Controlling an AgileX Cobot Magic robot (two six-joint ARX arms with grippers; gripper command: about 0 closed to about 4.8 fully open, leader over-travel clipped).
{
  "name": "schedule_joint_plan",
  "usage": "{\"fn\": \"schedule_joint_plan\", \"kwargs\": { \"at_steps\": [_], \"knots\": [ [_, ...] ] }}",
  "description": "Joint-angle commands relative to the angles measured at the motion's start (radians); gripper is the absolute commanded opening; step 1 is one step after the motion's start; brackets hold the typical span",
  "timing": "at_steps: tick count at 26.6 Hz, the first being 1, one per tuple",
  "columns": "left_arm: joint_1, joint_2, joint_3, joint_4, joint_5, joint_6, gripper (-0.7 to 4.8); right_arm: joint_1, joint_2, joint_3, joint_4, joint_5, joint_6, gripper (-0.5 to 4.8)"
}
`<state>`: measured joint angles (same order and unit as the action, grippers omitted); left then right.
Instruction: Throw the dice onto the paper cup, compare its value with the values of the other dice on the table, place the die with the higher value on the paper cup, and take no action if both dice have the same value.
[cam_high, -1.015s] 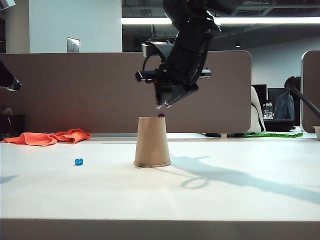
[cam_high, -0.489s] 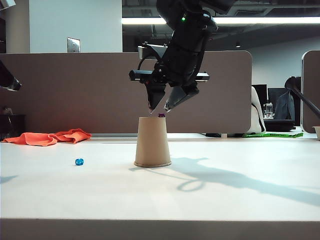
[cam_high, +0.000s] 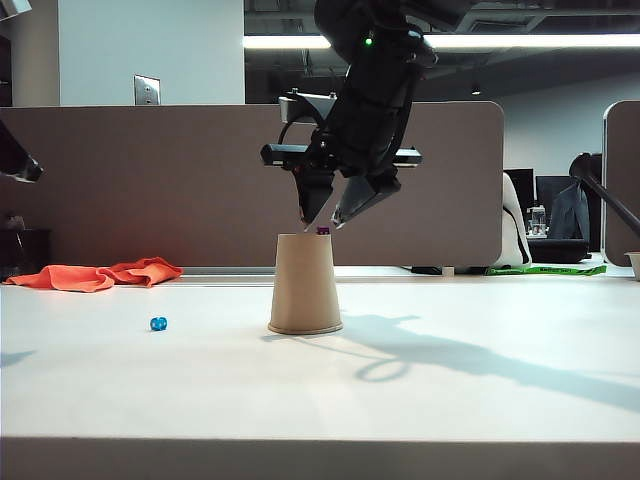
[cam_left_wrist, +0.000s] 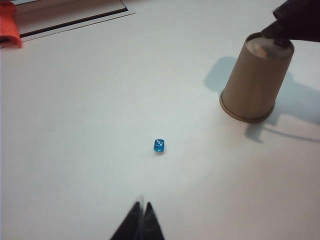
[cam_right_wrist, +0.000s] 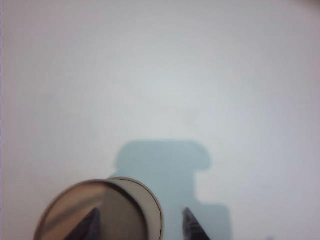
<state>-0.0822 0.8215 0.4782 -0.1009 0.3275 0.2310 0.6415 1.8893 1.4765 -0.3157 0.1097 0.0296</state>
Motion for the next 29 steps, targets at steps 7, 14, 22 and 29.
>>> {"fn": "schedule_joint_plan", "kwargs": {
  "at_steps": [7,14,22,29],
  "knots": [
    [0.000,-0.001,0.004,0.009,0.010,-0.003,-0.05,0.000,0.019,0.003,0.006,-0.007,0.005,2.11],
    [0.000,-0.001,0.004,0.009,0.010,-0.003,-0.05,0.000,0.019,0.003,0.004,-0.012,0.005,1.88],
    [0.000,-0.001,0.004,0.010,0.010,-0.003,-0.06,0.000,0.019,0.003,0.004,-0.034,0.005,1.03],
    [0.000,-0.001,0.004,0.010,0.010,-0.003,-0.06,0.000,0.019,0.003,0.015,-0.034,0.005,1.02]
  ]
}}
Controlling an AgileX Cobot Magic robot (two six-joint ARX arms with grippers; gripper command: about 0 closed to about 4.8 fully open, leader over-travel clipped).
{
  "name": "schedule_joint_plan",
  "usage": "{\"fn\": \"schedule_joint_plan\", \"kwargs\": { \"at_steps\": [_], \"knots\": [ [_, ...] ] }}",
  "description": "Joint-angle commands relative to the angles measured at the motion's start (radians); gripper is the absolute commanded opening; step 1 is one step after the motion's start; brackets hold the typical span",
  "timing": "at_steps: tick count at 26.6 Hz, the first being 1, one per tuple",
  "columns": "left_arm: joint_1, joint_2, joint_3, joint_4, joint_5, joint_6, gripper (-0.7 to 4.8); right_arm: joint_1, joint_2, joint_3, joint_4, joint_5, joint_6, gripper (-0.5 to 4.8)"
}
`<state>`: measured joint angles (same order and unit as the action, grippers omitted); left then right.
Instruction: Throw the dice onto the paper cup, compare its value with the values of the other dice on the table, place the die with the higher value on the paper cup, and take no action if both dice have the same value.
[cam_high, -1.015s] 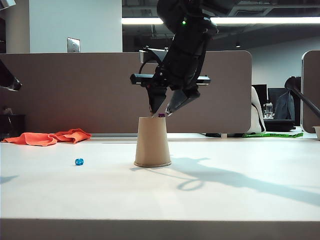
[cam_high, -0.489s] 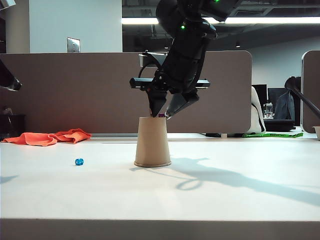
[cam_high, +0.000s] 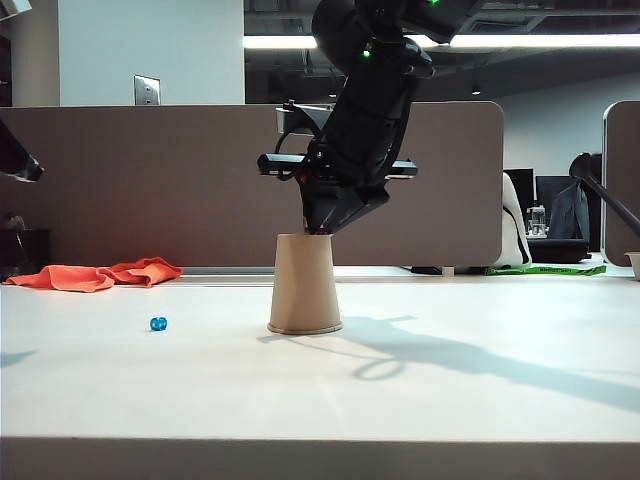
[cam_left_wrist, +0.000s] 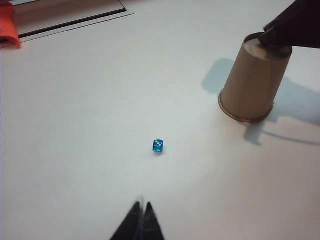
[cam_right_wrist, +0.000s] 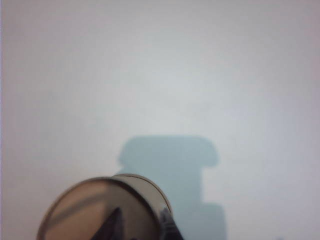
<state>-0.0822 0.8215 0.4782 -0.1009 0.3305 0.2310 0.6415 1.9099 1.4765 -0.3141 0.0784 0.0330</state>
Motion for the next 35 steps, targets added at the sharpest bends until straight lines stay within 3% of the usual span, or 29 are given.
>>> {"fn": "schedule_joint_plan", "kwargs": {
  "at_steps": [1,3,23,24,28,35],
  "knots": [
    [0.000,-0.001,0.004,0.010,0.007,-0.003,-0.05,0.000,-0.002,0.003,0.019,-0.003,0.001,1.01],
    [0.000,-0.001,0.004,0.010,0.007,-0.003,-0.06,0.000,-0.002,0.003,0.026,-0.003,0.001,0.74],
    [0.001,-0.001,0.004,0.009,0.006,-0.003,-0.05,-0.008,-0.033,0.030,0.068,-0.002,0.001,0.76],
    [0.001,-0.001,0.004,0.009,0.006,-0.003,-0.06,-0.008,-0.033,0.030,0.050,-0.002,0.001,0.80],
    [0.001,-0.001,0.004,0.009,0.006,-0.003,-0.06,-0.007,-0.032,0.030,0.000,-0.003,0.001,1.79],
    [0.000,-0.001,0.004,0.010,0.006,-0.003,-0.06,-0.008,-0.018,0.029,-0.001,-0.019,0.001,1.80]
  ]
}}
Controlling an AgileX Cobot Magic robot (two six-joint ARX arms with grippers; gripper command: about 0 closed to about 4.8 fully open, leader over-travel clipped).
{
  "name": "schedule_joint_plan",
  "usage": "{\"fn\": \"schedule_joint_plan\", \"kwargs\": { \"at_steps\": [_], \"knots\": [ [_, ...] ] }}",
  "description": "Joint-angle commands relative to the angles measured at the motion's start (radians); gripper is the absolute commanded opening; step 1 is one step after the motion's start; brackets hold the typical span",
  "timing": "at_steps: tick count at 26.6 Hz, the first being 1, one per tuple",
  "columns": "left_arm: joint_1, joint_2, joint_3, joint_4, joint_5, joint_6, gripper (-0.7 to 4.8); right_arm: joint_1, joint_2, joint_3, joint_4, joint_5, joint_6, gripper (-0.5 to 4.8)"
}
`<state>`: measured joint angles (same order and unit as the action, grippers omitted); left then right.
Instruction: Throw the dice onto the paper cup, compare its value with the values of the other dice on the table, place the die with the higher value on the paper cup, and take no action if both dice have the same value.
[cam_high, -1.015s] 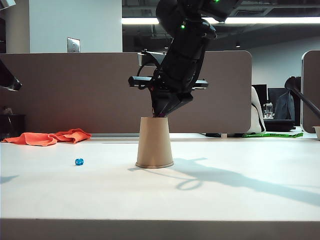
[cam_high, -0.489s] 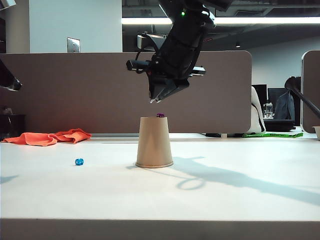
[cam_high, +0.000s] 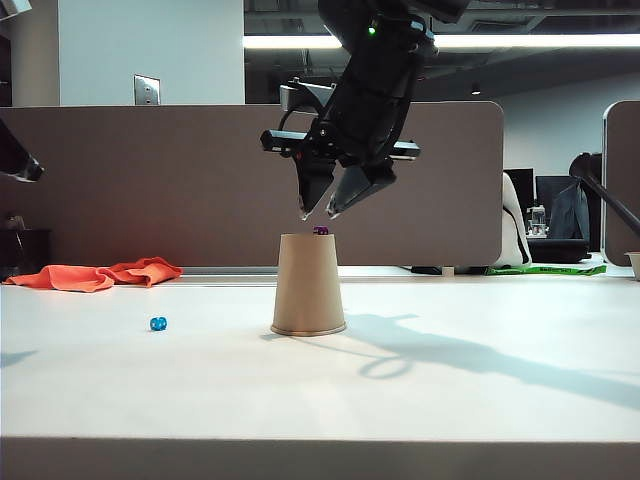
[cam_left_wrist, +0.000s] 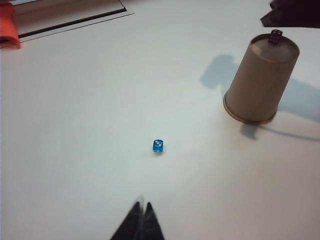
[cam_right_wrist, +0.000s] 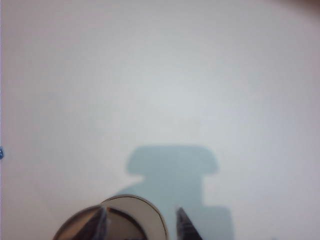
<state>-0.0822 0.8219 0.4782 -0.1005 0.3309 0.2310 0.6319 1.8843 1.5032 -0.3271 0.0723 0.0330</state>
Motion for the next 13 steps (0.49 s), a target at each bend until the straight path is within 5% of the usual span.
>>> {"fn": "schedule_joint_plan", "kwargs": {
  "at_steps": [1,13],
  "knots": [
    [0.000,-0.001,0.004,0.009,0.006,-0.003,-0.05,0.001,0.012,0.003,0.010,-0.026,0.002,1.80],
    [0.000,0.004,0.004,0.009,0.006,-0.003,-0.06,0.001,0.025,0.002,-0.008,-0.026,0.020,1.74]
  ]
}}
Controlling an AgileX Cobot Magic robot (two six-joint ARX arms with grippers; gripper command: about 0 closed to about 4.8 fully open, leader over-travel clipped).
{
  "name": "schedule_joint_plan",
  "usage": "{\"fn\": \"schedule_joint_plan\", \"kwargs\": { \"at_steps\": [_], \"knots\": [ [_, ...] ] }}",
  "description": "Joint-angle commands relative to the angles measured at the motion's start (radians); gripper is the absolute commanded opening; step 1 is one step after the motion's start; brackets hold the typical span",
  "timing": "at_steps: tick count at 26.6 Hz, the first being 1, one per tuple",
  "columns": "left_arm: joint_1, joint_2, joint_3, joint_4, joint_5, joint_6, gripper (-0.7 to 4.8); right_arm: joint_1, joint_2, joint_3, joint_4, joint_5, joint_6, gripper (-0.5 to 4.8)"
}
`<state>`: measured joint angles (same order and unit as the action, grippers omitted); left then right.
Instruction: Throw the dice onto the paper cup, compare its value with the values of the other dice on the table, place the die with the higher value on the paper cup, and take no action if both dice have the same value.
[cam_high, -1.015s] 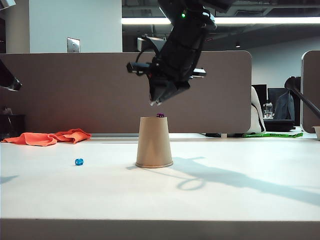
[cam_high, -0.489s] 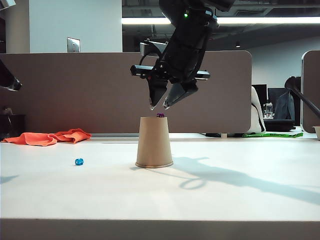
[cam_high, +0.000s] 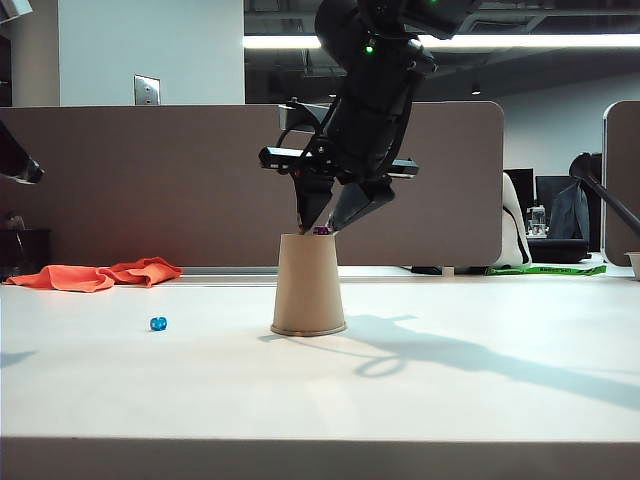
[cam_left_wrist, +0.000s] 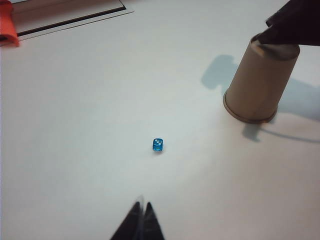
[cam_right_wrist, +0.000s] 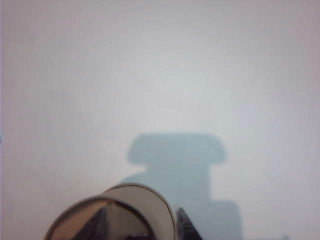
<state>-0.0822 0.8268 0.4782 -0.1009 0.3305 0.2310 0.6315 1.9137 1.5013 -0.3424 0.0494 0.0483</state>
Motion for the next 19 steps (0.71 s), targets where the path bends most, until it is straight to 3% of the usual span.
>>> {"fn": "schedule_joint_plan", "kwargs": {
  "at_steps": [1,8,12,19],
  "knots": [
    [0.000,-0.001,0.004,0.010,0.006,-0.003,-0.05,0.001,-0.005,0.003,0.004,-0.003,0.005,1.69],
    [0.000,-0.001,0.004,0.009,0.007,-0.003,-0.06,0.000,-0.005,0.002,-0.021,-0.004,0.005,1.64],
    [0.000,0.000,0.004,0.009,0.007,-0.003,-0.05,0.001,-0.005,0.003,-0.021,-0.004,0.005,0.79],
    [0.001,0.000,0.004,0.009,0.007,-0.003,-0.05,0.001,-0.005,0.003,-0.019,-0.003,0.005,0.52]
  ]
}}
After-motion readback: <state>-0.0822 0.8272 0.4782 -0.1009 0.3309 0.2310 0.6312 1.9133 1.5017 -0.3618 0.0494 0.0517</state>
